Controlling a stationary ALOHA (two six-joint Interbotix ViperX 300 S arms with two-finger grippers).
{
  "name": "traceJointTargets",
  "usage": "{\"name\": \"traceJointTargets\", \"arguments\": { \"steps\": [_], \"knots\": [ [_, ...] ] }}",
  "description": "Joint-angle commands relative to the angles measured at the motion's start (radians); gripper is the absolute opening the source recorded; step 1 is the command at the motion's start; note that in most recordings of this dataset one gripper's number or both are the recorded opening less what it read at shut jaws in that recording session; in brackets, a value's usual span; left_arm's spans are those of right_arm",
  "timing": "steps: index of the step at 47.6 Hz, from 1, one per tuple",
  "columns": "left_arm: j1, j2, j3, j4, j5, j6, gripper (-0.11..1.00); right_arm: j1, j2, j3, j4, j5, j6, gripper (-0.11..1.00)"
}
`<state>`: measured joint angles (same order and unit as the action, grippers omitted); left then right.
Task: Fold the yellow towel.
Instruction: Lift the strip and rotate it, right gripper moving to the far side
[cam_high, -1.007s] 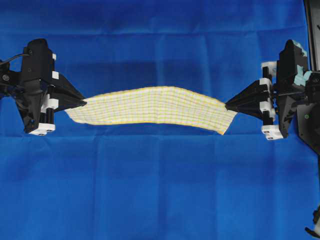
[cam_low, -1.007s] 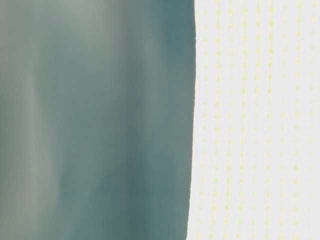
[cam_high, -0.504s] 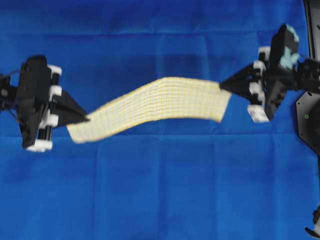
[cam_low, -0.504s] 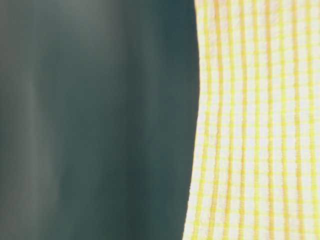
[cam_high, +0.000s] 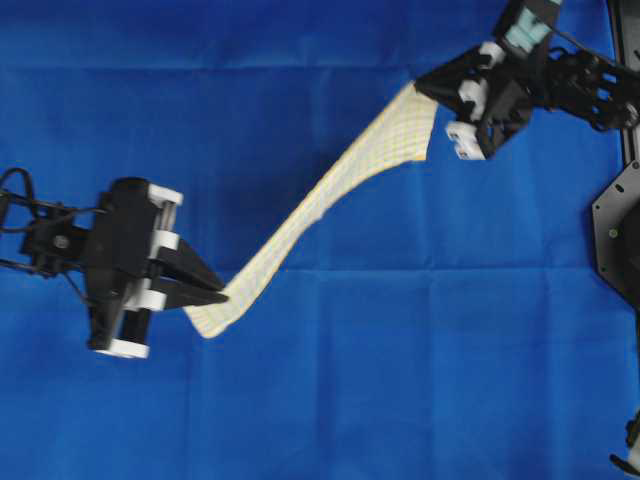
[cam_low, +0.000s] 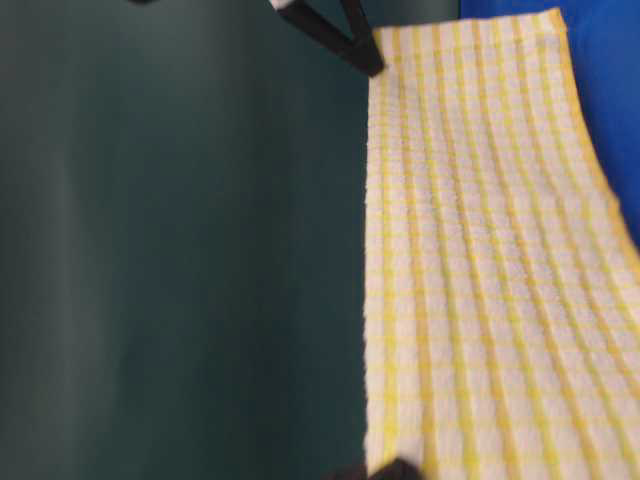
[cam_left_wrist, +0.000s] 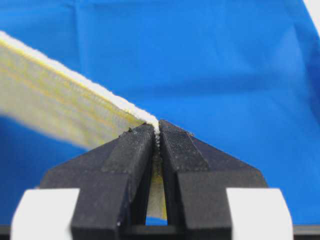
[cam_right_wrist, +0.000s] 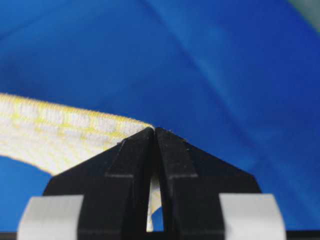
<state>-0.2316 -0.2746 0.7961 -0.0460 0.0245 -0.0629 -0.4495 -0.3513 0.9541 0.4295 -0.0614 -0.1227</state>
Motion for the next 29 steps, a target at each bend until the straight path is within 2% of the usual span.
{"name": "traceJointTargets", "arguments": {
  "steps": [1,11,29],
  "knots": [
    [-0.037,0.038,-0.066,0.002,-0.017,0.008,0.02,-0.052,0.032,-0.052,-0.020,-0.012,-0.002,0.02],
    [-0.038,0.178,-0.201,0.005,-0.020,0.025,0.02,-0.091,0.118,-0.152,-0.054,-0.012,-0.005,0.02],
    [-0.038,0.362,-0.416,0.005,-0.017,0.104,0.02,-0.106,0.230,-0.299,-0.100,-0.006,-0.012,0.02]
  ]
}}
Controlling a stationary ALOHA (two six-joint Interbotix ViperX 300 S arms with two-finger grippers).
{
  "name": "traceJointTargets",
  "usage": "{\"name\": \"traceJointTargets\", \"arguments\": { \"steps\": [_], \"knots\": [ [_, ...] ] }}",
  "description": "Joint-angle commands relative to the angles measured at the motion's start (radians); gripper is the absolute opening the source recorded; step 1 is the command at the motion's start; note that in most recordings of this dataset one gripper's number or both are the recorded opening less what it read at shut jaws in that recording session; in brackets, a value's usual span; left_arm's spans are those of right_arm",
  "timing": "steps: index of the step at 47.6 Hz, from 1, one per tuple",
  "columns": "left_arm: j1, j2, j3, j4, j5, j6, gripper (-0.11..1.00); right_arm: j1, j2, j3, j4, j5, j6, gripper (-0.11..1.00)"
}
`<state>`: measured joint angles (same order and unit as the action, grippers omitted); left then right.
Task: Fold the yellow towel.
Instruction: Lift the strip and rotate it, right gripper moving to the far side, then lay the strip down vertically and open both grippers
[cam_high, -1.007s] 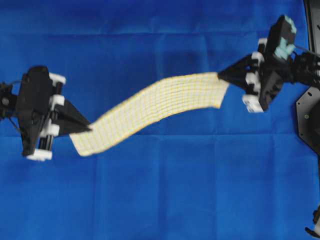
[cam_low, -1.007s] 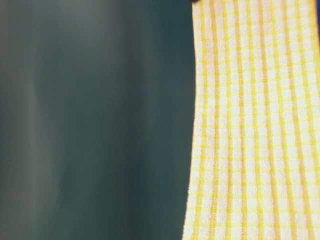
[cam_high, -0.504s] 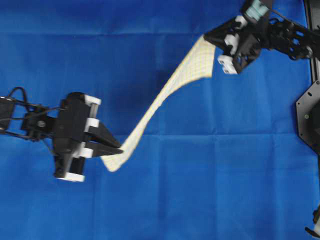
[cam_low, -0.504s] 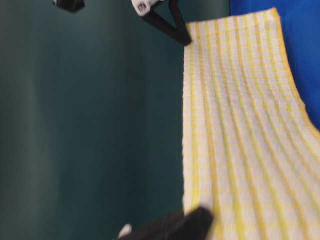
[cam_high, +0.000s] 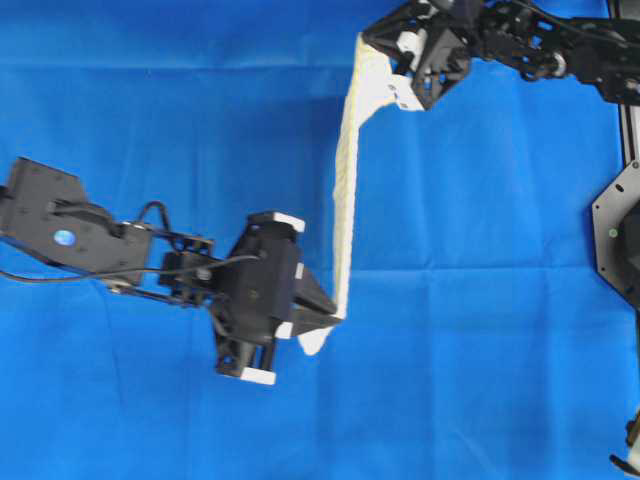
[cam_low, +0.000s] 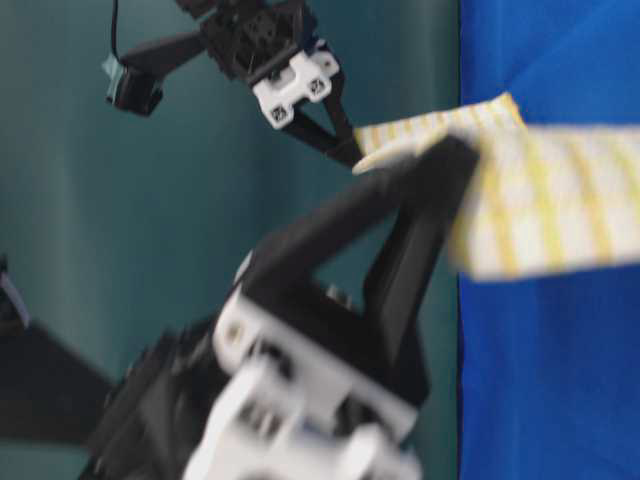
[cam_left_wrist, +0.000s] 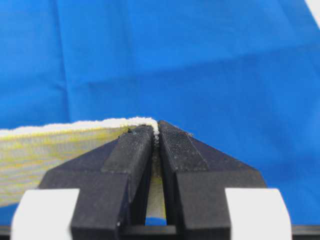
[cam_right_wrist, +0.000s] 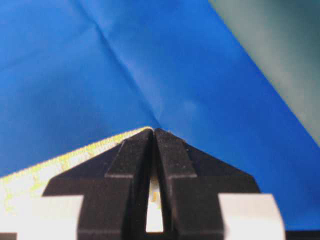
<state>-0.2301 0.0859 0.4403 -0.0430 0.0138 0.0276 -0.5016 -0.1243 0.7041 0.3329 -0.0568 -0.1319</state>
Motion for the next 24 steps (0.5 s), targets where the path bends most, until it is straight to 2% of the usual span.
{"name": "traceJointTargets", "arguments": {
  "steps": [1,8,24],
  "knots": [
    [-0.040,0.006,-0.067,0.002,-0.005,0.015,0.02,-0.054,0.008,-0.054,-0.005,-0.009,-0.003,0.02],
    [-0.040,0.037,-0.103,0.002,-0.005,0.026,0.02,-0.054,0.020,-0.072,-0.003,-0.009,-0.017,0.02],
    [-0.035,0.052,-0.118,0.002,-0.011,0.026,0.02,-0.054,0.008,-0.063,-0.003,-0.008,-0.020,0.02]
  ]
}}
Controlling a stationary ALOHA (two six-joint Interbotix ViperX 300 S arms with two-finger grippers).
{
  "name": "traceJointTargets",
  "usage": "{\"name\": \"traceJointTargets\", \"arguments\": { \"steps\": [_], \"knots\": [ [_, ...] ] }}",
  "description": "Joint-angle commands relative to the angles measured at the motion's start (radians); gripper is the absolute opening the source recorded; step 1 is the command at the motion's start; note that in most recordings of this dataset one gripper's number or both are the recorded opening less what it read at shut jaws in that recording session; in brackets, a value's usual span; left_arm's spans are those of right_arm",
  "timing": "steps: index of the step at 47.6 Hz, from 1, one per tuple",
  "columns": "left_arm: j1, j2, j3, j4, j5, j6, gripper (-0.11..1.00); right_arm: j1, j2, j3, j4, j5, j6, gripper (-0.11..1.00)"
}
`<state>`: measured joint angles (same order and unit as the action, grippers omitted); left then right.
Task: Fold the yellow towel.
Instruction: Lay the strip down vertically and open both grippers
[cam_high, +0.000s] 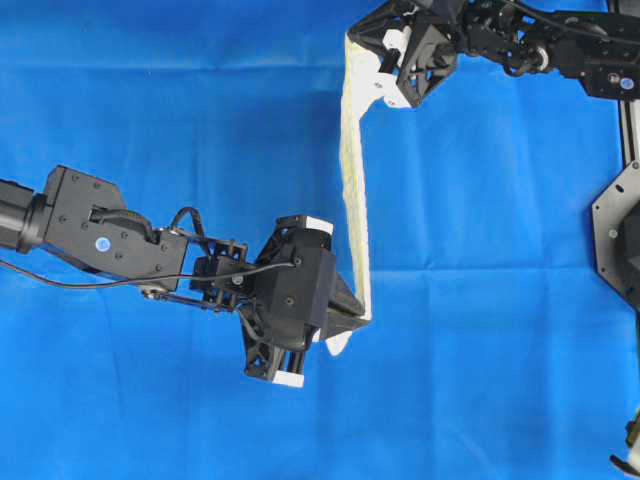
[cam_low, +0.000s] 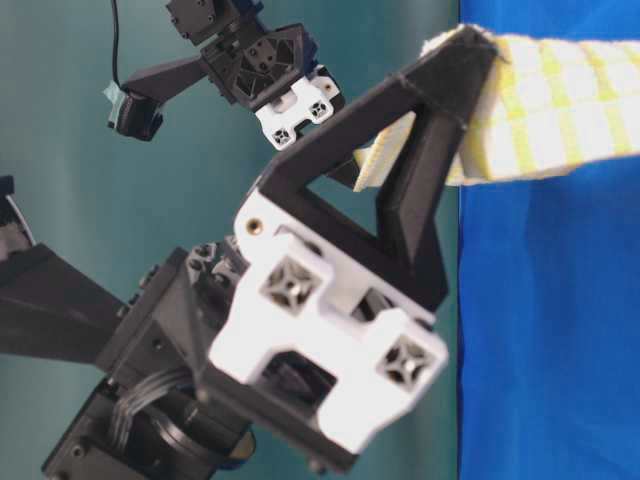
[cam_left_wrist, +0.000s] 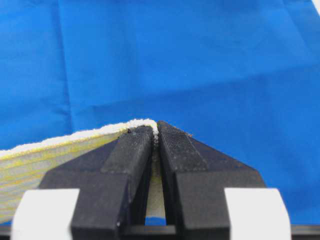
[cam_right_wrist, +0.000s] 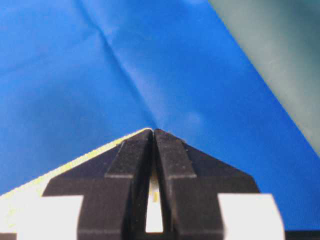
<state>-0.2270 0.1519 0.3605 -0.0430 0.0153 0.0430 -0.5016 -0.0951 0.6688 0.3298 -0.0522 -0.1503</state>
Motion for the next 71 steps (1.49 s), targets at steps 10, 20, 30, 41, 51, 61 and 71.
{"name": "traceJointTargets", "arguments": {
  "steps": [10,20,30,41,51,61,71],
  "knots": [
    [-0.032,0.032,-0.095,0.002,-0.017,0.014,0.02,-0.057,-0.086,0.020,0.000,-0.003,-0.002,0.02],
    [-0.028,0.103,-0.164,0.002,-0.051,0.015,0.02,-0.069,-0.161,0.089,-0.002,0.029,0.000,0.02],
    [-0.028,0.140,-0.199,0.000,-0.084,0.012,0.02,-0.075,-0.172,0.100,-0.002,0.080,-0.006,0.02],
    [-0.028,0.127,-0.144,-0.003,-0.091,0.002,0.02,-0.069,-0.087,0.048,-0.002,0.080,-0.011,0.02],
    [-0.028,0.066,0.011,-0.015,-0.187,-0.051,0.02,-0.034,0.044,-0.054,0.000,0.083,-0.014,0.02],
    [-0.035,-0.006,0.192,-0.015,-0.313,-0.138,0.02,0.003,0.164,-0.176,-0.002,0.092,-0.015,0.02],
    [-0.046,-0.032,0.270,-0.015,-0.348,-0.183,0.02,0.035,0.238,-0.261,-0.002,0.107,-0.017,0.02]
  ]
}}
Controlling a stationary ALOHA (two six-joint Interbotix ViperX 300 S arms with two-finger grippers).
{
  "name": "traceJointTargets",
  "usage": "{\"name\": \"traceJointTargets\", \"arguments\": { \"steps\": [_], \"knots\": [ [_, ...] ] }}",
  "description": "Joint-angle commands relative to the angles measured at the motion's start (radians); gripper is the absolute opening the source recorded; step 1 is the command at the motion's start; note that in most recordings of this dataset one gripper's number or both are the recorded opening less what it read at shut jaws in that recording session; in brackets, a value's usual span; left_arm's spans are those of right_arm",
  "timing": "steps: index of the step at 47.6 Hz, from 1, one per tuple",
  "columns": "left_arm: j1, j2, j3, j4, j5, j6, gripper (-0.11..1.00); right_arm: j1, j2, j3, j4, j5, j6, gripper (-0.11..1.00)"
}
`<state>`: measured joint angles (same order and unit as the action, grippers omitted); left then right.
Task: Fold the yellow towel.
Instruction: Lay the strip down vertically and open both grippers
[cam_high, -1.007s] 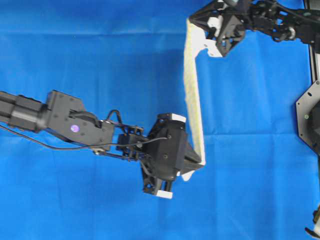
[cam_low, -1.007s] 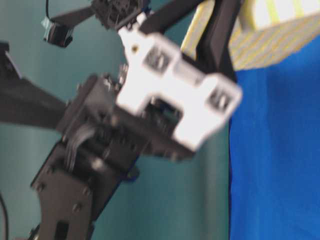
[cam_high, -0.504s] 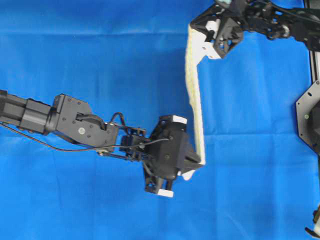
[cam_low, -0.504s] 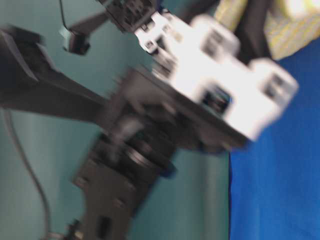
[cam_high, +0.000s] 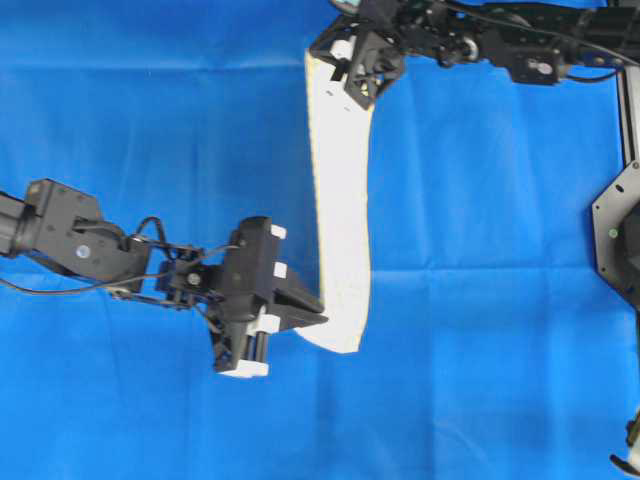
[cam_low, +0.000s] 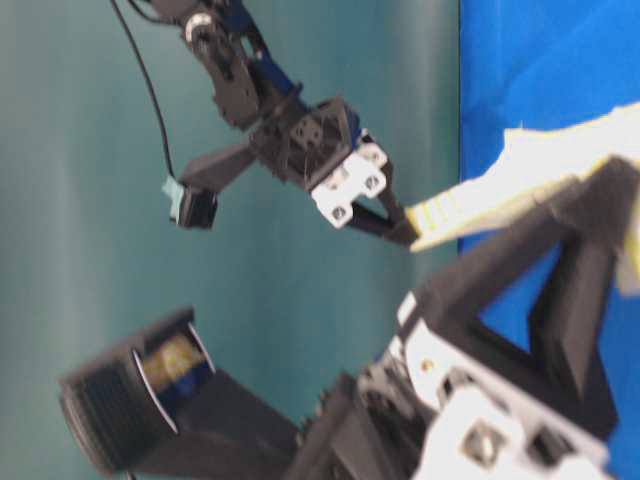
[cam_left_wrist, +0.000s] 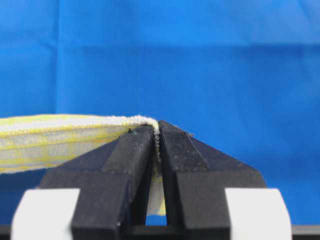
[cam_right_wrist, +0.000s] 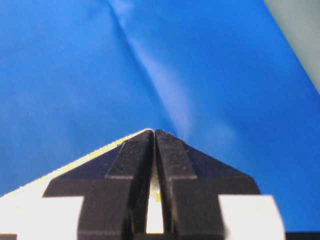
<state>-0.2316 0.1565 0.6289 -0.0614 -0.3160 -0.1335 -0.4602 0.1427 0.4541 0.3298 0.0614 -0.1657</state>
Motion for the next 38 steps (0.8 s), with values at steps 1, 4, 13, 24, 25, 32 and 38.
{"name": "traceJointTargets", "arguments": {
  "steps": [1,4,13,24,25,32,38],
  "knots": [
    [-0.041,-0.037,0.003,0.003,-0.017,-0.009,0.02,-0.005,0.003,-0.049,-0.002,-0.005,-0.002,0.02],
    [-0.041,-0.034,0.009,0.003,-0.017,-0.017,0.02,0.000,0.014,-0.055,0.000,-0.005,-0.002,0.02],
    [-0.041,-0.018,0.009,0.003,-0.017,-0.020,0.02,0.011,0.037,-0.058,0.000,0.005,-0.005,0.02],
    [-0.038,-0.011,0.009,0.005,-0.015,-0.021,0.11,0.035,0.054,-0.060,-0.005,0.002,-0.015,0.02],
    [-0.038,-0.011,0.009,0.003,-0.015,-0.021,0.14,0.037,0.055,-0.060,-0.005,0.002,-0.017,0.02],
    [-0.032,-0.012,0.009,0.003,-0.009,-0.029,0.40,0.037,0.055,-0.060,-0.005,0.003,-0.017,0.03],
    [-0.031,-0.031,0.015,0.003,0.034,-0.025,0.50,0.037,0.054,-0.060,-0.008,0.006,-0.025,0.26]
  ]
}}
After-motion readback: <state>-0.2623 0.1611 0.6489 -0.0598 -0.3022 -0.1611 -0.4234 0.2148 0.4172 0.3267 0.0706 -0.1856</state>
